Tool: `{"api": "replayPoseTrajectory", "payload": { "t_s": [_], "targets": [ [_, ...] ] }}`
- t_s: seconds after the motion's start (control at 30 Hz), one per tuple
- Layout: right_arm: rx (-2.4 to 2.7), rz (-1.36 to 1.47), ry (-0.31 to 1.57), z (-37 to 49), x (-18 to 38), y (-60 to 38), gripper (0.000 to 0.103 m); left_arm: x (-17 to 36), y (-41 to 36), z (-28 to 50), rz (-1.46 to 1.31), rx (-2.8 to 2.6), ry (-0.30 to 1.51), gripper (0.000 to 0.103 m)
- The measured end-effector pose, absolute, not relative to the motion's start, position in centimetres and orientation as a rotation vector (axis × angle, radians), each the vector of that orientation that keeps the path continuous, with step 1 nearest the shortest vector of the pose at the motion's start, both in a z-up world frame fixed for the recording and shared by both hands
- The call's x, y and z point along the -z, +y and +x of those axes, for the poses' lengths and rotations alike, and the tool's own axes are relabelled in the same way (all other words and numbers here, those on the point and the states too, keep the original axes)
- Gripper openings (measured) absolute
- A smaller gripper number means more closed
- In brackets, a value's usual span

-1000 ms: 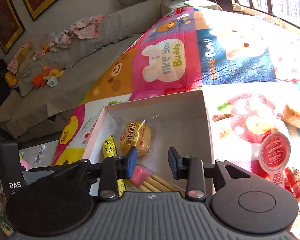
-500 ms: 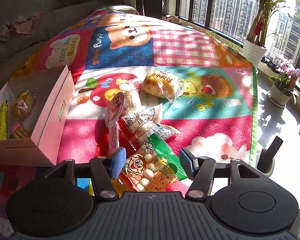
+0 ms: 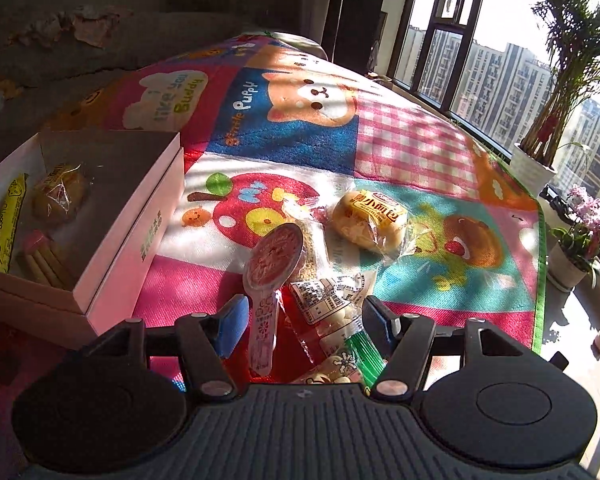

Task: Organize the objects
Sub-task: 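Move the right tool over the red-lidded cup on the mat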

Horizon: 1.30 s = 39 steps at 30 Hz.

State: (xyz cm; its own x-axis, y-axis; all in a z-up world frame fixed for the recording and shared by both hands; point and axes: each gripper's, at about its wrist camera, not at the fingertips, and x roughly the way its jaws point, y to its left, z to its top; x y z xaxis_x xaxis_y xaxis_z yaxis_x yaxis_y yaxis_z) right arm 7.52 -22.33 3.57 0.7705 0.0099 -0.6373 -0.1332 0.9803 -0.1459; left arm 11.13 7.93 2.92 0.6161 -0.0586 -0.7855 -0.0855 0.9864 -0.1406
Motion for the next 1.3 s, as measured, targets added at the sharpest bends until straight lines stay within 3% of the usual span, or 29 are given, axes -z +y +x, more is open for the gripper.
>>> {"api": "replayPoseTrajectory", "payload": {
  "t_s": [0.1, 0.27, 0.43, 0.63, 0.7, 0.77, 0.83, 0.97, 1.3],
  "targets": [
    [-0.095, -0.161, 0.694, 10.1, -3.6, -21.5, 0.062, -2.8, 8.1, 11.1, -0.177, -0.01, 0.912, 0.017],
    [-0.071, 0.016, 0.779, 13.8, -2.8, -22.6, 0.018, -2.8, 8.2, 11.1, -0.18, -0.009, 0.911, 0.018],
    [-0.179, 0.255, 0.878, 13.0, -2.0, -24.1, 0.018, -2.8, 8.3, 11.0, -0.187, -0.007, 0.909, 0.018],
    [-0.136, 0.067, 0.809, 8.8, -2.9, -23.1, 0.019, -2.8, 8.2, 11.0, -0.189, -0.007, 0.908, 0.018],
    [-0.122, -0.033, 0.768, 7.6, -3.3, -22.6, 0.026, -2.8, 8.2, 11.0, -0.189, -0.007, 0.909, 0.018],
    [-0.143, -0.07, 0.753, 6.5, -3.5, -22.3, 0.043, -2.8, 8.2, 11.0, -0.19, -0.008, 0.908, 0.018],
    [-0.185, -0.064, 0.762, 5.7, -3.6, -22.0, 0.046, -2.8, 8.2, 11.0, -0.192, -0.009, 0.908, 0.018],
    [-0.224, -0.098, 0.765, 4.4, -2.7, -20.6, 0.062, -2.8, 8.2, 11.0, -0.192, -0.007, 0.91, 0.018],
    [-0.204, -0.144, 0.774, 1.9, -0.3, -19.7, 0.082, -2.8, 8.1, 10.8, -0.192, -0.007, 0.911, 0.018]
  ]
}}
